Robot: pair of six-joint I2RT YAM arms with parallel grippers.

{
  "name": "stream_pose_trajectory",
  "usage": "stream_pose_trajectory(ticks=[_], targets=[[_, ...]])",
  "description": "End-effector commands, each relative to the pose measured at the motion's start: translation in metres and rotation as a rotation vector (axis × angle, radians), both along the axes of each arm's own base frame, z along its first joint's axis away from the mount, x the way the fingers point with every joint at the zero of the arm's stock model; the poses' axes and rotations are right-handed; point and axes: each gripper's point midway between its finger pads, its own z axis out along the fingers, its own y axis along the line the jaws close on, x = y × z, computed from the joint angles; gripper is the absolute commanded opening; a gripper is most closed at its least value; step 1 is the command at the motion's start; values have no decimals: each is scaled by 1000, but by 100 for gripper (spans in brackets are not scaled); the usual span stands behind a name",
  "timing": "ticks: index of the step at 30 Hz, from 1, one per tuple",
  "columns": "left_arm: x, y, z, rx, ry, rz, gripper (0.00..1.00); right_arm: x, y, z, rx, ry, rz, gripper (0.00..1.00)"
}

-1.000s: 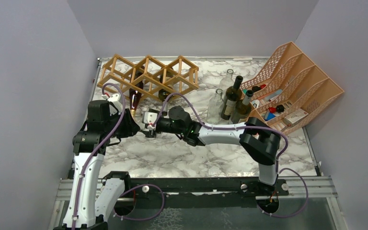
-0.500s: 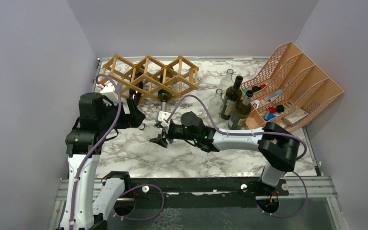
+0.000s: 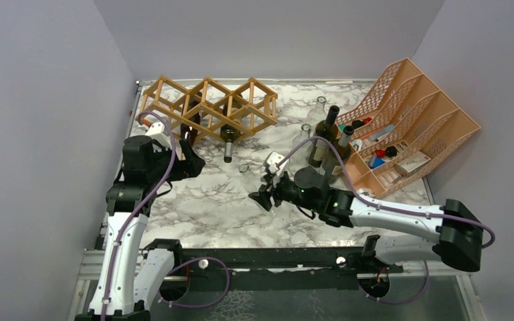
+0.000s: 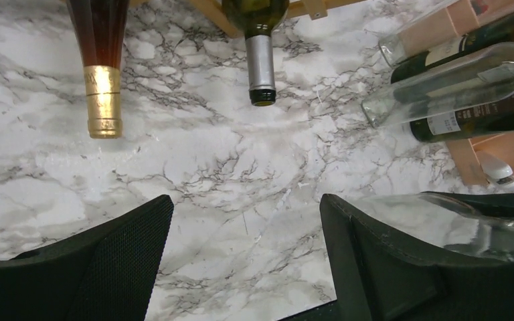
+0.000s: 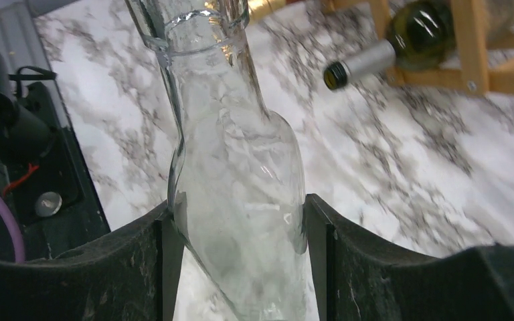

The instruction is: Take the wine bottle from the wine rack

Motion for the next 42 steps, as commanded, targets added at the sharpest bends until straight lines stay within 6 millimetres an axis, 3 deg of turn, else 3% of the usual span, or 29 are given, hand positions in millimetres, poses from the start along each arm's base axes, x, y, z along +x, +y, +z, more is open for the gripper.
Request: stream_pose_trajectory(ticks=[1, 9, 19, 37, 42], targets=[[14, 1, -9, -37, -31, 48, 86, 16, -51, 0, 1, 41, -235, 34], [20, 3, -23, -37, -54, 65, 85, 33, -104, -9, 25, 83, -431, 31], [17, 6, -20, -37, -96, 85, 85, 61, -158, 3, 111, 24, -697, 31], [14, 6, -13, -45, -140, 86, 85, 95, -204, 46, 421, -193, -903, 30], [14, 6, -13, -46, -143, 86, 85, 100, -207, 41, 445, -199, -913, 30]])
